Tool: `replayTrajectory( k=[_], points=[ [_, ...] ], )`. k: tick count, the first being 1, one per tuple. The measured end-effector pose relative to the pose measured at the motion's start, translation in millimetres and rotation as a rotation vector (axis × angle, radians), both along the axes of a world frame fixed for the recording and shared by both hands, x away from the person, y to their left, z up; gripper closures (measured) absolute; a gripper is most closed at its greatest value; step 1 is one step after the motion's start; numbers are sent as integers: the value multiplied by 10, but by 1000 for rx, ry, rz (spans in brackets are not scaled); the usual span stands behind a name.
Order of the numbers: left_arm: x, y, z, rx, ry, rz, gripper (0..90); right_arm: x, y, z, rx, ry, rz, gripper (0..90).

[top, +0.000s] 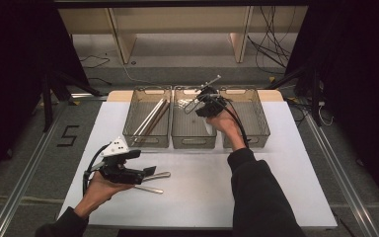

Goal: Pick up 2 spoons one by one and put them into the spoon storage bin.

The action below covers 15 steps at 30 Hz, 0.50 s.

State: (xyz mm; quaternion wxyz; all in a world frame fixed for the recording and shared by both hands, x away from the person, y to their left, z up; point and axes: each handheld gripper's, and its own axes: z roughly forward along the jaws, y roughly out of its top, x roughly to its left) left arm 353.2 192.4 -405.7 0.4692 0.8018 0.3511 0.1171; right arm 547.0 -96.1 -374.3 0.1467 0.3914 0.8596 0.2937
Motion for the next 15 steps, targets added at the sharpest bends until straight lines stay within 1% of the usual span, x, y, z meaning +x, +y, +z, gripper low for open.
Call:
replayTrajectory(
  k=[5, 6, 7, 10, 12, 14, 15],
  points=[
    [-3, -1, 1, 1, -1, -1, 162, 22, 34, -54, -4, -1, -13, 849],
    [-2, 4, 1, 1, -1, 0, 162, 24, 35, -63, -4, 0, -13, 830],
    [-3, 7, 1, 0, -1, 1, 162, 23, 34, -63, -3, 2, -18, 790],
    [-2, 10, 3, -4, -2, 4, 162, 12, 11, -40, 14, 9, -23, 720],
    [1, 10, 3, 3, -3, -1, 162, -4, -11, -13, 17, 11, -26, 672],
    [-1, 9, 5, -2, -3, 3, 162, -39, -43, 11, 48, 22, -18, 634],
    [-2, 10, 6, -3, -3, 4, 162, -68, -52, 19, 50, 26, -10, 604]
  ],
)
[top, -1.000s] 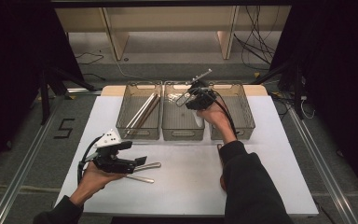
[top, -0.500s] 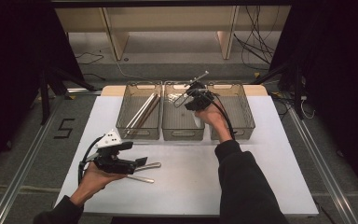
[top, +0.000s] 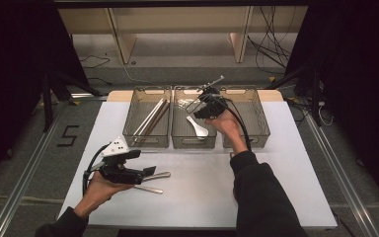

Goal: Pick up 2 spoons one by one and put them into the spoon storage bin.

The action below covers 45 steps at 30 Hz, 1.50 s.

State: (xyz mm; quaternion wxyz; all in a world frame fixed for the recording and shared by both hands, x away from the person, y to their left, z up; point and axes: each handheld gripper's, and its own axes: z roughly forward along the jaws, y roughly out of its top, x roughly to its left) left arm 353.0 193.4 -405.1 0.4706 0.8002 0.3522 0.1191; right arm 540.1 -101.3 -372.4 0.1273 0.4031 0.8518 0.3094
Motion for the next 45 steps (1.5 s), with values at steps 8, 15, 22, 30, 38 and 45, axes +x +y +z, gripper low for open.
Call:
replayTrajectory(
  k=[8, 15, 22, 30, 38, 45],
  points=[
    [3, 4, -1, -6, 4, 9, 162, -317, -126, 65, -10, 15, 51, 404],
    [10, 7, -3, -3, 6, 11, 161, -601, -235, 153, -9, 6, 78, 334],
    [12, 13, -4, -10, 5, 18, 161, -929, -296, 156, -15, -8, 116, 328],
    [15, 6, -7, -5, 8, 15, 160, -1157, -442, 81, 6, -11, 110, 315],
    [10, 10, -4, -5, 8, 15, 160, -1253, -579, -38, -41, 36, 111, 315],
    [9, 11, -1, -3, 8, 16, 160, -1326, -750, -210, -86, 110, 77, 318]
  ],
)
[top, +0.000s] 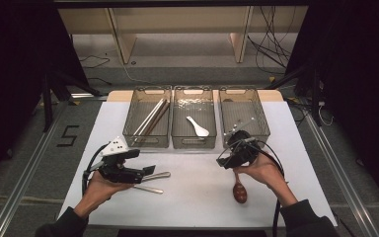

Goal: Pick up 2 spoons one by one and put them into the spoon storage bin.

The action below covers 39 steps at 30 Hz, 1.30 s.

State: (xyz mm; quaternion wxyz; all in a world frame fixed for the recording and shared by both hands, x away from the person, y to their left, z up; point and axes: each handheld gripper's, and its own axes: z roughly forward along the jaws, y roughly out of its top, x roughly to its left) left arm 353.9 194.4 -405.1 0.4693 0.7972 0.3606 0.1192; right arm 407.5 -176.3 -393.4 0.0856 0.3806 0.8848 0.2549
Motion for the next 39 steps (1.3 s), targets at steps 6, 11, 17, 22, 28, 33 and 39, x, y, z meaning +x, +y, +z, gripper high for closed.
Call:
replayTrajectory(
  k=[6, 11, 17, 22, 28, 33, 39],
  points=[
    [1, 1, 0, 1, -7, -1, 160, -26, -117, -167, -44, 39, -41, 333],
    [3, 5, 1, 1, -3, 1, 160, -29, -160, -240, -61, 70, -58, 343],
    [0, -1, -1, 6, -3, -2, 160, -36, -174, -337, -104, 102, -64, 358],
    [0, 3, 1, 0, -6, 2, 160, -32, -187, -407, -131, 130, -70, 384],
    [-1, 2, 1, 1, -6, 1, 160, -29, -190, -443, -142, 152, -73, 406],
    [-1, 2, 2, 0, -6, 1, 160, -30, -176, -488, -168, 173, -65, 421],
    [-1, 6, 3, -2, -6, 3, 160, -7, -195, -545, -175, 206, -74, 448]
  ],
)
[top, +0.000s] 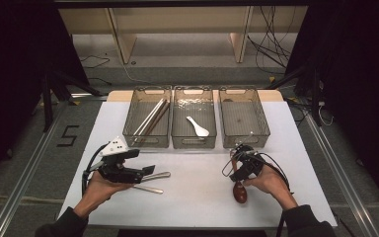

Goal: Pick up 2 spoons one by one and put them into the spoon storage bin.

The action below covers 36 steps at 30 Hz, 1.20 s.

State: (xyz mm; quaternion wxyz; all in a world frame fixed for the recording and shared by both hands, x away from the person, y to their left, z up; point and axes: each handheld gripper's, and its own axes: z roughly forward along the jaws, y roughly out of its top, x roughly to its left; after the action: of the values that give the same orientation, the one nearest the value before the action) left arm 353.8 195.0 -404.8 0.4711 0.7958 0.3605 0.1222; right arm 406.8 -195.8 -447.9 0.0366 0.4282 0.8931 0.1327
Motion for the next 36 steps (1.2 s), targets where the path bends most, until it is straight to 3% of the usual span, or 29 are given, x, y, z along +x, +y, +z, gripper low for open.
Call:
replayTrajectory(
  k=[10, 17, 22, 29, 36],
  points=[
    [6, -6, -7, 3, 5, -3, 160, 10, 6, -61, -7, 45, 12, 527],
    [4, -15, -11, 6, 6, -5, 160, 18, 18, -78, -26, 33, 15, 594],
    [3, -14, -7, 9, 5, -7, 160, 12, 32, -75, -61, 15, 29, 674],
    [2, -24, -11, 12, 5, -6, 161, 11, 46, -76, -66, 9, 51, 810],
    [9, -20, -12, 12, 7, -4, 161, 3, 49, -74, -69, 2, 72, 824]
  ],
)
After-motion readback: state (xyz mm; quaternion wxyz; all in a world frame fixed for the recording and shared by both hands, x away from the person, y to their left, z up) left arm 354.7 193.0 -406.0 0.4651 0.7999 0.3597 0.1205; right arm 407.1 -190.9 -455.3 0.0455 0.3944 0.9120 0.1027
